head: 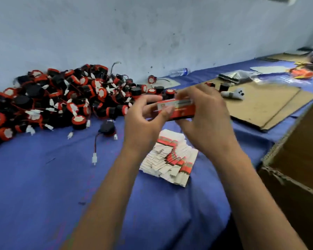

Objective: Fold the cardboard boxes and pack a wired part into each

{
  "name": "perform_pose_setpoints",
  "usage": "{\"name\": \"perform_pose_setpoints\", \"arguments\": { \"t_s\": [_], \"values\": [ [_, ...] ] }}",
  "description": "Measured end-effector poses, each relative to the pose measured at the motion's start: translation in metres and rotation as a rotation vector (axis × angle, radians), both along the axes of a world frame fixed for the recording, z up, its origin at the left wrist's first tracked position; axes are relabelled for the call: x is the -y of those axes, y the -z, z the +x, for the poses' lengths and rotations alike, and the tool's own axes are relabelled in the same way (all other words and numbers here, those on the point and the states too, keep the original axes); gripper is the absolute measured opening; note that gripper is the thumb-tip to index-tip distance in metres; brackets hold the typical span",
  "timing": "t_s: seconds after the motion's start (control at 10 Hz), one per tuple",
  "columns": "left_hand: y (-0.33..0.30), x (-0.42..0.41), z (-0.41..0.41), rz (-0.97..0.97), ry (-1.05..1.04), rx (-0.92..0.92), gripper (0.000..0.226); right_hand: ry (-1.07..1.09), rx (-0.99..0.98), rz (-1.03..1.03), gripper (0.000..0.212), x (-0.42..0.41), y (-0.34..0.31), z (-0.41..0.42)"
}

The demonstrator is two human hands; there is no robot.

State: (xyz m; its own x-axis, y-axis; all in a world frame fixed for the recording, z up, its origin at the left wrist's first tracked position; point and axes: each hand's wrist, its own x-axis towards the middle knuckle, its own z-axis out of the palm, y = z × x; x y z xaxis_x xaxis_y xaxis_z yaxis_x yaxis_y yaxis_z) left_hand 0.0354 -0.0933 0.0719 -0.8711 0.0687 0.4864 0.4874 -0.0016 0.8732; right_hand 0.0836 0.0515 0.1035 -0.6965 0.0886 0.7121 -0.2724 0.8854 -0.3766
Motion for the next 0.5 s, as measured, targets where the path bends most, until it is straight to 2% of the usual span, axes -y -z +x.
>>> {"name": "perform_pose_setpoints", "arguments": {
  "t_s": [0.1, 0.2, 0.3, 0.4, 0.5],
  "values": [
    [-0.022, -0.110, 0.018, -0.025, 0.179, -0.062, 0.027, 0.276, 0.012, -0.065, 0.049, -0.094, -0.028, 0.053],
    [-0.032, -0.194, 0.046, -0.290, 0.272, -0.186, 0.033, 0.549, 0.204, -0.084, 0.052, -0.162, -0.032, 0.098],
    [-0.026, -0.241, 0.064, -0.666, 0.372, -0.300, 0.036, 0.666, 0.504, -0.191, 0.051, -0.198, -0.020, 0.118],
    [-0.018, -0.245, 0.068, -0.817, 0.363, -0.323, 0.039, 0.683, 0.569, -0.201, 0.061, -0.206, -0.008, 0.117],
    [-0.009, -0.216, 0.055, -0.571, 0.271, -0.311, 0.035, 0.544, 0.215, -0.198, 0.058, -0.204, -0.008, 0.105]
  ]
}}
